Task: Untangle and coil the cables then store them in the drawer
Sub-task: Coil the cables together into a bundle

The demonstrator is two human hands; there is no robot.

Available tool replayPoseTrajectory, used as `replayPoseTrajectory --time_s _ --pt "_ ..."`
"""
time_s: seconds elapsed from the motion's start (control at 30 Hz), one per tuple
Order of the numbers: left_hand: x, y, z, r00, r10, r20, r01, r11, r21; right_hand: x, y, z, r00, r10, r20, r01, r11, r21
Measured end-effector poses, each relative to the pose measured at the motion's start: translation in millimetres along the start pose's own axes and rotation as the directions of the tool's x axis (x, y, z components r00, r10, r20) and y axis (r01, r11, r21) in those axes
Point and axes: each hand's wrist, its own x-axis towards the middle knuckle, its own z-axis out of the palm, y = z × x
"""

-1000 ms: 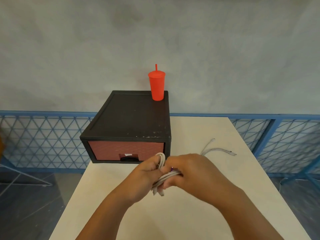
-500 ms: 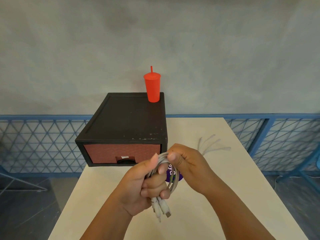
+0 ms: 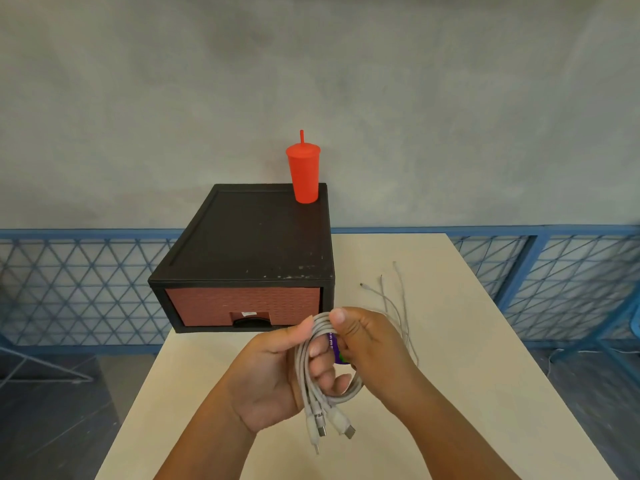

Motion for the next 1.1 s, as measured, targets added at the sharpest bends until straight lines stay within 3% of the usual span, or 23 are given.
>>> replayPoseTrajectory --time_s 0.07,0.2,0.4,0.53,0.67,0.83,1.0,1.1 --pt "2 -1 -2 0.999 -0.016 0.045 0.017 0.999 -0.032 0 1 0 0.999 -0.004 -0.038 0.004 1.0 0.009" --pt "5 -5 -1 0.999 0.011 -0.046 -0.012 1.0 -0.022 -1 -5 -2 0.997 -0.002 -0.071 0.006 0.998 0.066" --pt "11 -6 -8 0.962 0.014 0.272 0.031 0.987 -0.159 -2 -7 -3 0.999 -0.006 -0.048 0.01 0.996 0.084" --pt "12 -11 -10 0.949 0.042 0.311 0.0 0.991 -0.133 -2 -6 -7 0.999 0.007 -0.047 -0.002 0.993 0.117" --pt "10 -11 -6 0.945 0.167 0.281 -0.102 0.967 -0.232 1 -2 -20 0.998 -0.021 -0.054 0.02 0.999 -0.025" --pt "2 4 -14 0.943 0.262 0.204 -0.18 0.92 -0.349 -3 9 -43 0.997 0.005 -0.074 -0.032 0.931 -0.364" --pt "1 1 -17 0.956 0.276 0.096 -0.241 0.93 -0.278 -5 10 -44 0.998 0.054 -0.032 -0.063 0.897 -0.437" --pt "1 5 -16 0.944 0.33 0.02 -0.317 0.922 -0.223 -6 14 -38 0.985 0.168 0.035 -0.138 0.898 -0.417"
